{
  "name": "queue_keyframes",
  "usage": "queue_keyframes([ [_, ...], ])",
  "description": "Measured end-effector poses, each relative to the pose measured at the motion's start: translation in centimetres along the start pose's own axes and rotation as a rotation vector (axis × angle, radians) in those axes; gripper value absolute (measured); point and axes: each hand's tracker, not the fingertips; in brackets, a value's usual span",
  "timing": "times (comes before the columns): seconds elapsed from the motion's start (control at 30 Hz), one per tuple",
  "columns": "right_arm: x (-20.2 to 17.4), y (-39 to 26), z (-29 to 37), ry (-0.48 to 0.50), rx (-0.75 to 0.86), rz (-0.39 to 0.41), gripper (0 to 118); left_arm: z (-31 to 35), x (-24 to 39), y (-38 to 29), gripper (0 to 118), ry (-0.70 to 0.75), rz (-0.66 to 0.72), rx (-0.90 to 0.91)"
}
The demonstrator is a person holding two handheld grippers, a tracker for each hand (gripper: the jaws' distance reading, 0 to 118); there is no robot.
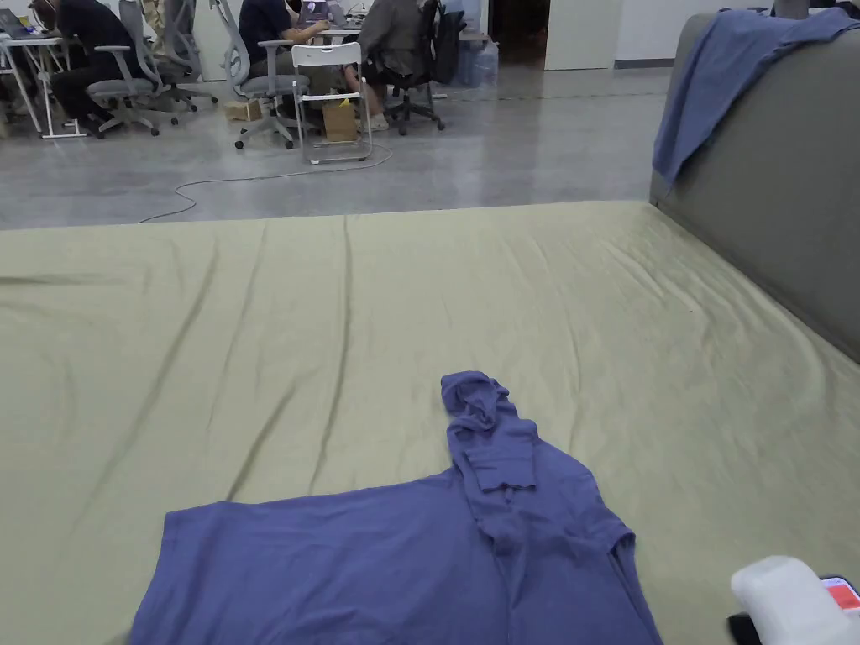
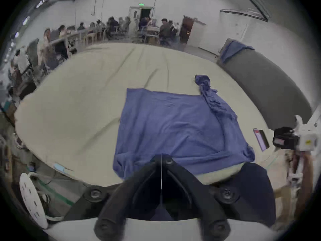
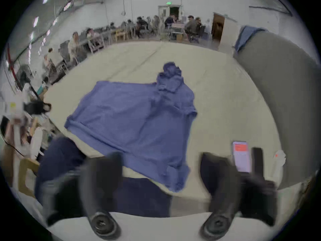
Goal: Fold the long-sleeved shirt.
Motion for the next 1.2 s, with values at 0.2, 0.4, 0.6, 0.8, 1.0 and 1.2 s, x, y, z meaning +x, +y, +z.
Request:
queue_keyframes([
  [0.2,-1.1,-1.1,-1.0,0.062,0.068,-0.12,0,-0.8,-0.3,2.6,0,-0.137,0.085,-0.007],
  [0.4,-0.2,1.5,-3.2,-0.013,0.064,-0.121,0,-2.8,-0.1,6.1,0,-0.082,0.035,0.039],
  [0.6,0.6,2.0,-4.8,0.025,0.07,-0.224,0,-6.4,-0.6,7.5,0,-0.121,0.057,-0.002],
  [0.8,0.9,1.2,-5.5,0.027,0.044,-0.249,0,-15.3,-3.1,14.1,114,-0.048,-0.012,0.107],
  [1.0,2.1,0.4,-6.0,-0.004,0.003,-0.303,0,-29.3,-5.0,18.7,113,0.139,-0.099,-0.136],
  [1.2,2.9,0.5,-6.4,-0.023,-0.004,-0.336,24,-32.6,-3.5,16.1,59,0.212,-0.244,-0.173],
])
